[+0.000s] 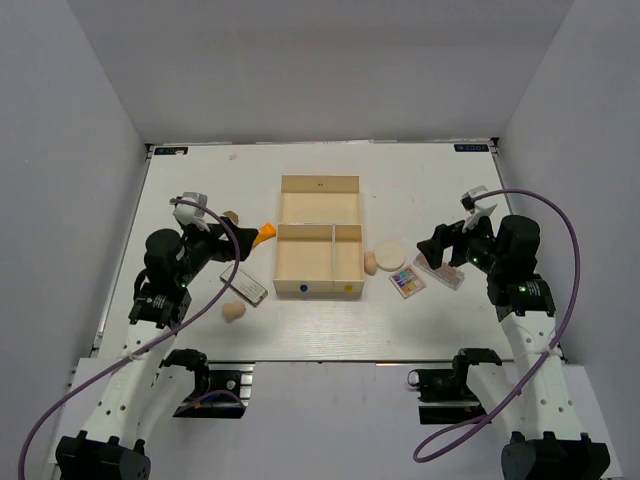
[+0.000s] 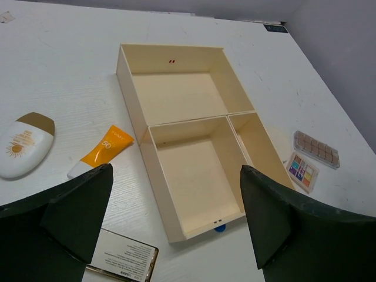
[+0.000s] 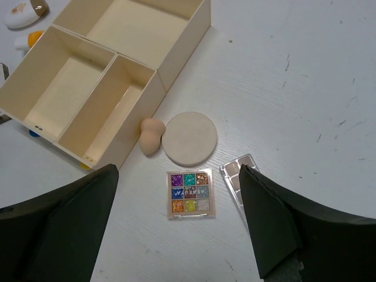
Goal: Organize the makeup
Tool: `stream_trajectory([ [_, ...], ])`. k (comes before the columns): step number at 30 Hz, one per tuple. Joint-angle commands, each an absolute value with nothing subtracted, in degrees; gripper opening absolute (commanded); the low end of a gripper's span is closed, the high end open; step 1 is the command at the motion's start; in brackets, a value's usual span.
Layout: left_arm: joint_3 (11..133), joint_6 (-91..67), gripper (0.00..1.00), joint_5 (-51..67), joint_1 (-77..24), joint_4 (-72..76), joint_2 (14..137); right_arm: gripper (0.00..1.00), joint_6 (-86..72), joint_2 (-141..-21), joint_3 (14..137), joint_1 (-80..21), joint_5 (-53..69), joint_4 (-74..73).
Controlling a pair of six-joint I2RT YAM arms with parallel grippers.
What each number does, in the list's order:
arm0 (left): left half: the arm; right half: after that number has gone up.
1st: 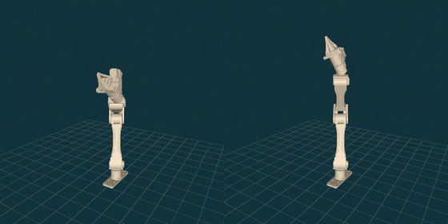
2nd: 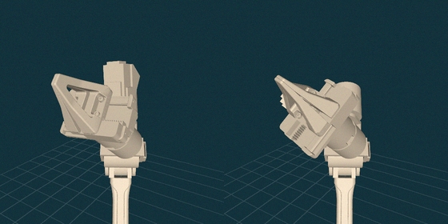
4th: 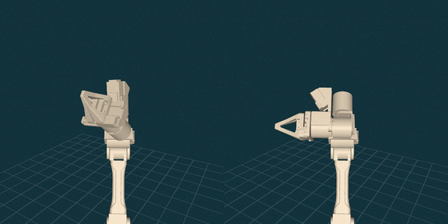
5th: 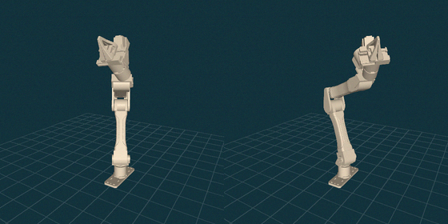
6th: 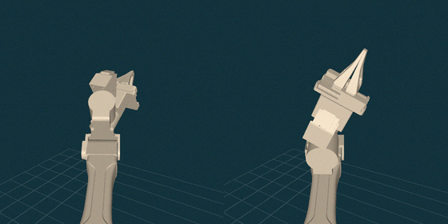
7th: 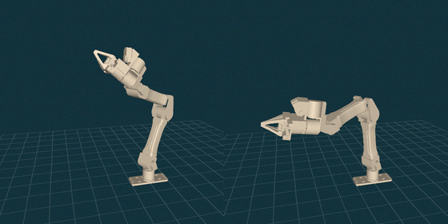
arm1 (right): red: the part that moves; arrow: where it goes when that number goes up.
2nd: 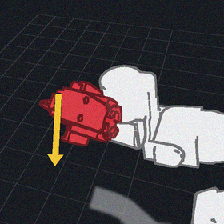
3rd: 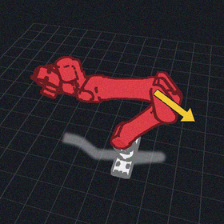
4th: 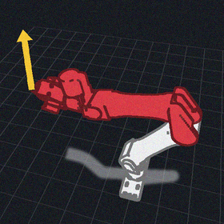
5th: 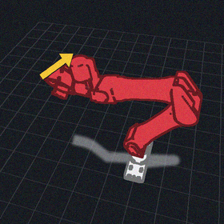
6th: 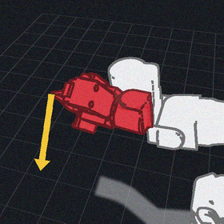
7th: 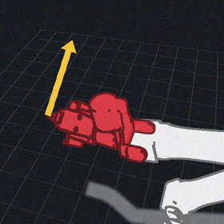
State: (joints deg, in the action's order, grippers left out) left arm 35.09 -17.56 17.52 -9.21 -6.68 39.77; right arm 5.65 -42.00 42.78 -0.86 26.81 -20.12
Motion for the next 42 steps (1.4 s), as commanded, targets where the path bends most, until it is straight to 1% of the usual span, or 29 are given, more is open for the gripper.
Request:
stream_trajectory([
  [1,37.0,-17.8,0.98,18.7,-9.0,-7.0,40.0,0.89,4.7,-41.7,44.7,-0.8,27.7,-20.7],
  [5,37.3,-17.8,0.98,18.5,-9.0,-7.6,40.8,0.89,6.9,-41.5,43.6,-0.7,27.0,-20.0],
  [14,38.6,-17.6,0.98,17.6,-9.0,-9.5,44.7,0.89,10.0,-41.1,42.8,-0.8,29.7,-21.0],
  [16,38.8,-17.7,0.97,17.4,-9.0,-9.7,46.5,0.89,13.9,-40.8,40.8,-0.6,30.0,-20.7],
  [17,38.8,-17.8,0.95,17.2,-9.0,-9.7,47.2,0.89,15.2,-40.8,40.4,-0.7,29.8,-20.6],
  [18,39.8,-17.9,0.87,17.1,-9.0,-10.1,48.3,0.89,18.5,-40.7,40.1,-0.6,29.9,-20.9],
  [21,41.8,-17.5,0.69,14.0,-9.0,-12.2,54.6,0.89,24.1,-40.5,38.2,-0.8,34.4,-22.5],
  [22,43.9,-17.2,0.57,13.0,-9.0,-13.0,56.7,0.89,24.5,-40.1,38.1,-0.8,35.0,-22.8],
  [24,46.9,-16.4,0.47,9.8,-9.6,-16.8,63.9,0.89,25.1,-39.2,38.4,-0.8,35.5,-22.9],
  [25,49.9,-15.9,0.44,7.2,-10.2,-18.2,66.2,0.89,25.5,-38.7,38.6,-1.1,35.7,-22.7],
  [26,50.9,-15.6,0.44,5.6,-10.2,-19.1,70.1,0.89,24.7,-38.7,38.8,-1.2,34.7,-22.5],
  [27,51.6,-15.4,0.47,2.4,-10.2,-20.0,72.0,0.89,24.1,-38.7,38.8,-1.3,34.7,-22.4],
  [28,53.3,-14.9,0.6,0.9,-10.2,-20.8,73.5,0.89,23.8,-38.8,39.1,-1.6,34.1,-22.7],
  [29,54.5,-14.1,0.68,-2.2,-10.2,-22.0,75.2,0.89,23.8,-38.8,39.4,-1.7,33.5,-22.9],
  [30,55.4,-13.4,0.73,-6.1,-10.2,-23.8,78.3,0.89,23.7,-38.8,39.4,-1.8,33.1,-23.1],
  [32,58.1,-12.2,0.82,-9.2,-10.2,-25.1,81.2,0.89,22.9,-38.8,39.8,-2.1,31.8,-23.0],
  [34,59.7,-11.3,0.84,-11.2,-10.2,-25.0,84.7,0.89,22.3,-38.8,39.9,-2.6,31.4,-22.9],
  [37,64.0,-9.2,0.96,-13.4,-9.4,-26.0,90.2,0.89,22.1,-38.7,39.8,-3.2,31.4,-22.9],
  [38,66.5,-8.7,0.98,-13.4,-8.8,-26.8,91.9,0.89,22.1,-38.5,39.8,-3.3,31.4,-23.1],
  [42,71.4,-5.3,0.98,-16.3,-8.8,-27.6,99.4,0.89,22.1,-37.9,39.7,-4.0,30.8,-22.9],
])
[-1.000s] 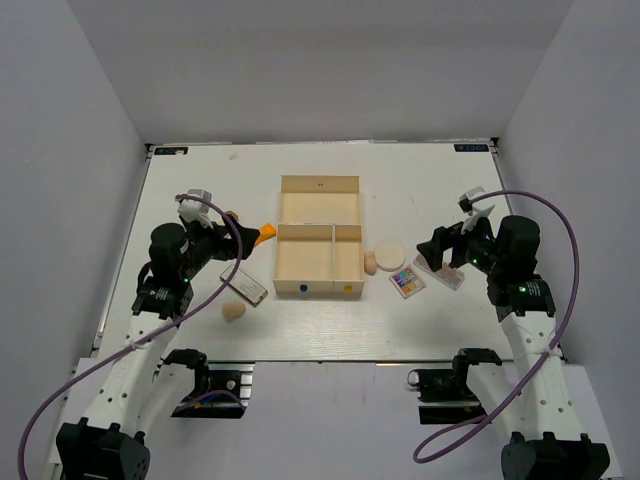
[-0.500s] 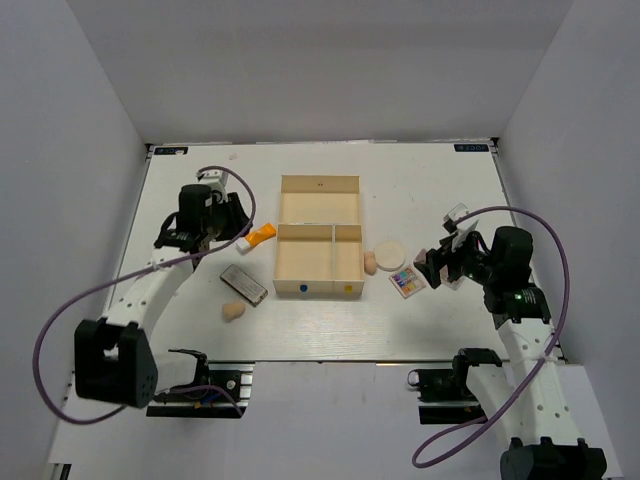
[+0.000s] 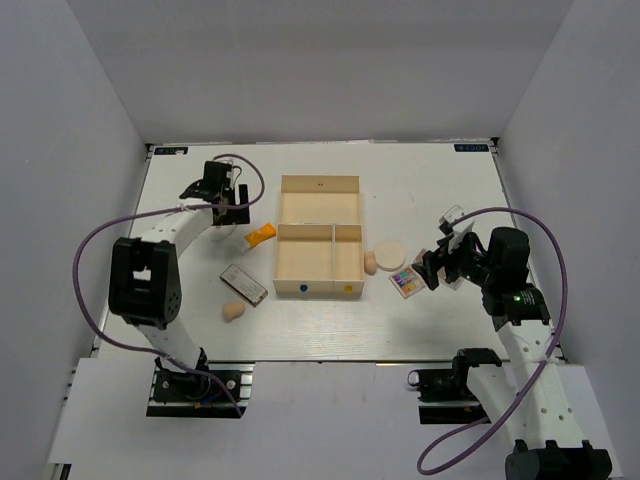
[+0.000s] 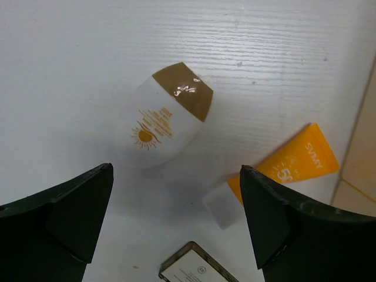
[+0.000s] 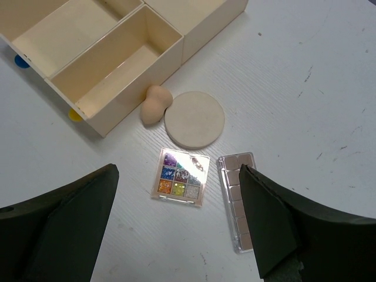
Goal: Organize the makeup
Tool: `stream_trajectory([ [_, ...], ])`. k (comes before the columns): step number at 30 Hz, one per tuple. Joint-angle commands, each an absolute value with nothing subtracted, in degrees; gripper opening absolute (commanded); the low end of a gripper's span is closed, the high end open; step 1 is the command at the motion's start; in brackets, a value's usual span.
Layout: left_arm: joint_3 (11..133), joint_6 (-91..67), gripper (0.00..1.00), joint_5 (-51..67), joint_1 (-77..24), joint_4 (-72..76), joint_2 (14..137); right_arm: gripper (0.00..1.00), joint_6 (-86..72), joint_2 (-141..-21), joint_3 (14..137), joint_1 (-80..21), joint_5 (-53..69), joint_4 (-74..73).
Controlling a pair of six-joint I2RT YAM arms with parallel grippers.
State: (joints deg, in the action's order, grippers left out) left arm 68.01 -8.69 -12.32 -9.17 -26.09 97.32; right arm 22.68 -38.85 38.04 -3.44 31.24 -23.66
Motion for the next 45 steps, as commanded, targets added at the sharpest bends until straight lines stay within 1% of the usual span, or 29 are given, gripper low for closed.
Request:
stream_trajectory([
  [1,73.2,-4.8,0.98,-16.3,-8.8,-28.1,100.5,0.89,22.1,-37.8,39.7,-4.1,30.7,-22.9],
  [6,77.3,-2.4,0.98,-16.6,-7.7,-30.1,106.3,0.89,22.0,-37.4,39.6,-5.0,30.3,-22.9],
  [10,80.4,-1.9,0.98,-13.5,-6.4,-32.3,110.4,0.89,22.0,-36.9,39.5,-5.5,29.4,-22.4],
  [19,82.5,-1.3,0.98,-7.3,-3.3,-34.4,114.8,0.89,21.8,-36.6,39.1,-6.6,27.9,-21.8],
  [21,82.8,-1.1,0.97,-4.8,-3.3,-34.9,115.6,0.89,21.8,-36.6,39.0,-6.8,27.5,-21.7],
  [25,83.0,-1.0,0.93,-2.3,-2.7,-35.6,116.1,0.89,21.6,-36.8,38.9,-7.2,27.0,-21.5],
  [28,82.8,-1.1,0.83,-1.4,-2.7,-35.9,116.5,0.89,21.4,-36.6,39.0,-7.1,27.0,-21.5],
  [29,82.6,-1.1,0.73,-1.2,-2.7,-35.9,116.5,0.89,21.4,-36.6,38.9,-7.3,26.9,-21.5],
  [31,82.6,-1.2,0.6,-1.1,-2.7,-36.1,115.9,0.89,21.4,-36.5,38.8,-7.3,27.0,-21.5],
  [32,82.3,-1.4,0.48,-0.9,-2.7,-35.8,115.5,0.89,21.4,-36.4,38.8,-7.1,27.0,-21.5],
  [35,81.6,-2.4,0.3,-0.7,-3.2,-34.7,112.8,0.89,21.4,-36.1,38.8,-7.3,27.1,-21.5],
  [37,81.1,-3.0,0.28,-0.4,-3.3,-34.0,110.3,0.89,21.4,-36.0,38.8,-7.5,27.2,-21.5],
  [38,80.9,-3.6,0.22,-0.2,-3.8,-33.4,109.4,0.89,21.3,-36.1,38.8,-7.3,27.2,-21.5],
  [41,80.8,-5.3,0.2,3.2,-4.3,-31.6,105.4,0.89,21.4,-36.0,38.8,-7.5,27.3,-21.5],
  [42,80.6,-6.0,0.17,4.3,-4.3,-30.9,104.1,0.89,21.3,-35.9,38.8,-7.5,27.2,-21.4],
  [45,79.9,-7.7,0.13,6.2,-5.4,-28.5,99.4,0.89,21.3,-36.3,38.8,-7.6,27.2,-21.5],
])
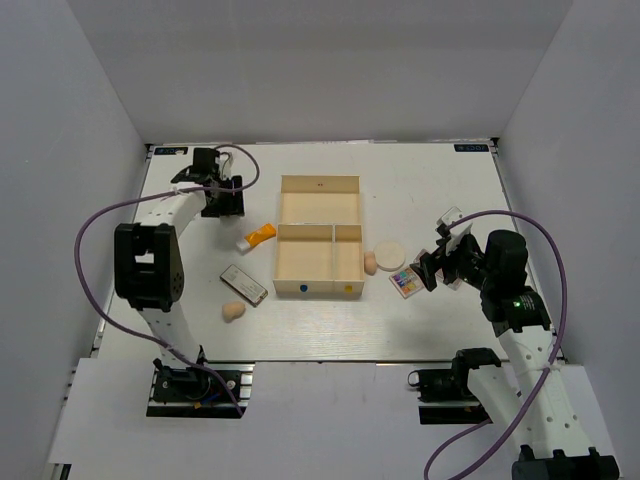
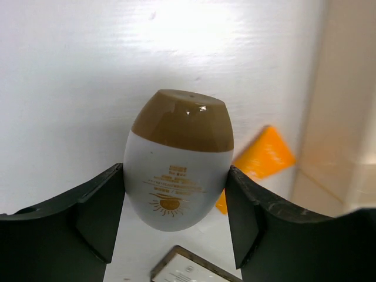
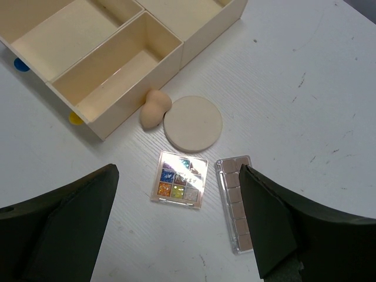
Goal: Organize the makeup
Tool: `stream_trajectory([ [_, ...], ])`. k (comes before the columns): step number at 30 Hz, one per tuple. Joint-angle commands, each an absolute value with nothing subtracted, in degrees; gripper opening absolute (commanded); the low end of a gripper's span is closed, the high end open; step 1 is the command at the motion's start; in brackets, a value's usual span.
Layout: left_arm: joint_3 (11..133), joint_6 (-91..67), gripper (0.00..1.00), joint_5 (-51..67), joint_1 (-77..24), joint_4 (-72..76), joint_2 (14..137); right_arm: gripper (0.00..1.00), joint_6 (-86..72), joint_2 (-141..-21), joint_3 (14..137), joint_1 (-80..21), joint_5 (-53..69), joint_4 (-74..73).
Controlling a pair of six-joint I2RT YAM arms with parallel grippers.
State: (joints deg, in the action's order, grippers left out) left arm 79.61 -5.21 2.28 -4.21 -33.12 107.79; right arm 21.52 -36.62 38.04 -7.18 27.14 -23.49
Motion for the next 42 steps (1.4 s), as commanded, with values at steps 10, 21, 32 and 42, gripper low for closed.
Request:
stream_trajectory([
  [10,84.8,-10.1,0.14,19.5,-11.5,-24.2,99.6,0.89,20.9,-36.7,38.8,-8.3,26.3,-21.0],
  [21,92.6,-12.8,0.4,15.4,-20.7,-22.1,109.1,0.89,20.7,-36.6,38.6,-8.3,26.0,-20.9],
  [32,95.4,-12.8,0.79,5.3,-24.1,-24.2,114.2,0.89,20.7,-36.2,38.5,-8.3,26.1,-21.0],
  [42,96.3,-11.8,0.88,6.2,-24.6,-26.1,110.7,0.89,20.7,-36.2,38.4,-8.3,25.8,-21.1],
])
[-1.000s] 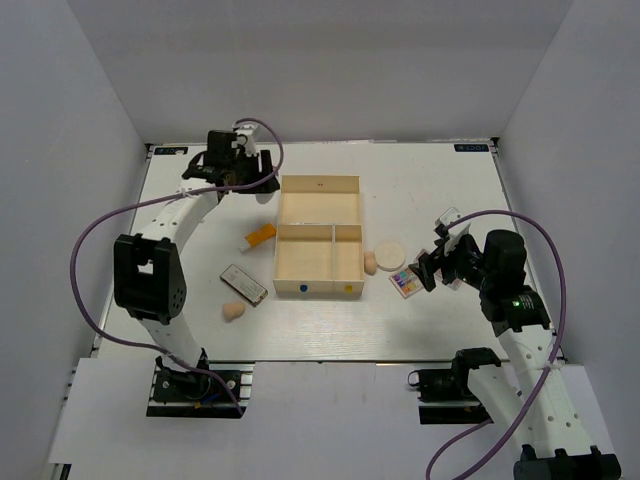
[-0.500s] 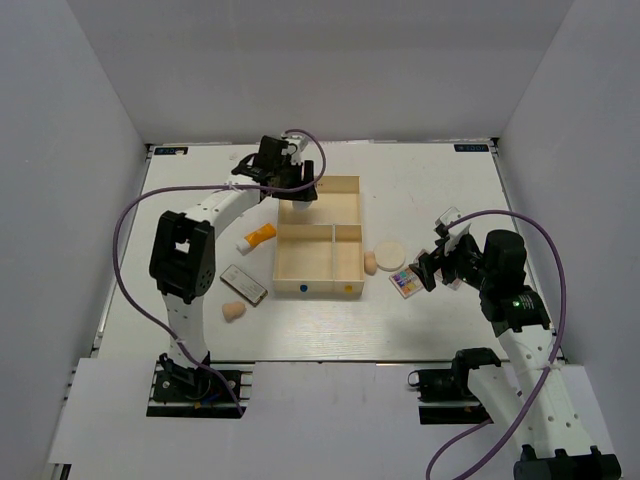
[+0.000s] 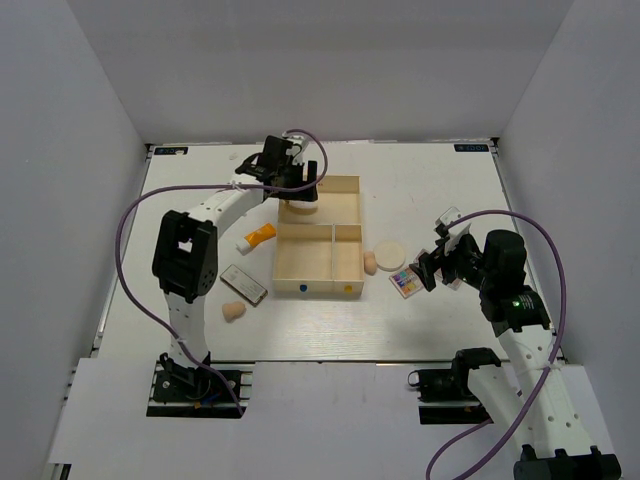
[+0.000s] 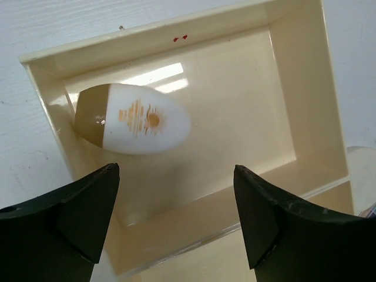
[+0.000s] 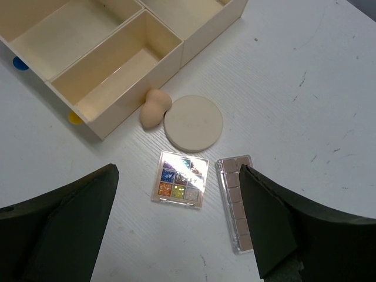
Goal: Organize the makeup
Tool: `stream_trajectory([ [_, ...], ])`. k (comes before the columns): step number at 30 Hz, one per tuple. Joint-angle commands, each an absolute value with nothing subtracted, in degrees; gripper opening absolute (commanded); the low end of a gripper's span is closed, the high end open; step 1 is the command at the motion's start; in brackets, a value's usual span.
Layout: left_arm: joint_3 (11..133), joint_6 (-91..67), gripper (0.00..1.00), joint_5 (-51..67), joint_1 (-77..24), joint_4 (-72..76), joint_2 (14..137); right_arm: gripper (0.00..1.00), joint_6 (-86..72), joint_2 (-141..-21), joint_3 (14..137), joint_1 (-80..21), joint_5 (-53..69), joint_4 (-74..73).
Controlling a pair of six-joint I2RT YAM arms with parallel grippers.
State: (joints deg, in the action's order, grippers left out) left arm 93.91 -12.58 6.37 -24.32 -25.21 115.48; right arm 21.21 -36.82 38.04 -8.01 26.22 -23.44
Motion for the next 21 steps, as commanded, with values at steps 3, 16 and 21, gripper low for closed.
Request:
stream_trajectory([
  [3,95.5,-10.7,0.86,5.2,-24.6,-26.6,106.8,0.89,20.7,-35.9,38.1,-8.3,25.7,-21.0],
  [16,78.3,-12.0,0.41,-2.5,-16.6,-28.6,90.6,0.89,20.8,-36.1,38.1,-8.4,25.6,-20.8],
  [21,74.3,-10.5,0.58,-4.0,-14.4,-31.1,90.0,0.89,20.9,-36.0,38.2,-8.9,25.6,-20.8],
])
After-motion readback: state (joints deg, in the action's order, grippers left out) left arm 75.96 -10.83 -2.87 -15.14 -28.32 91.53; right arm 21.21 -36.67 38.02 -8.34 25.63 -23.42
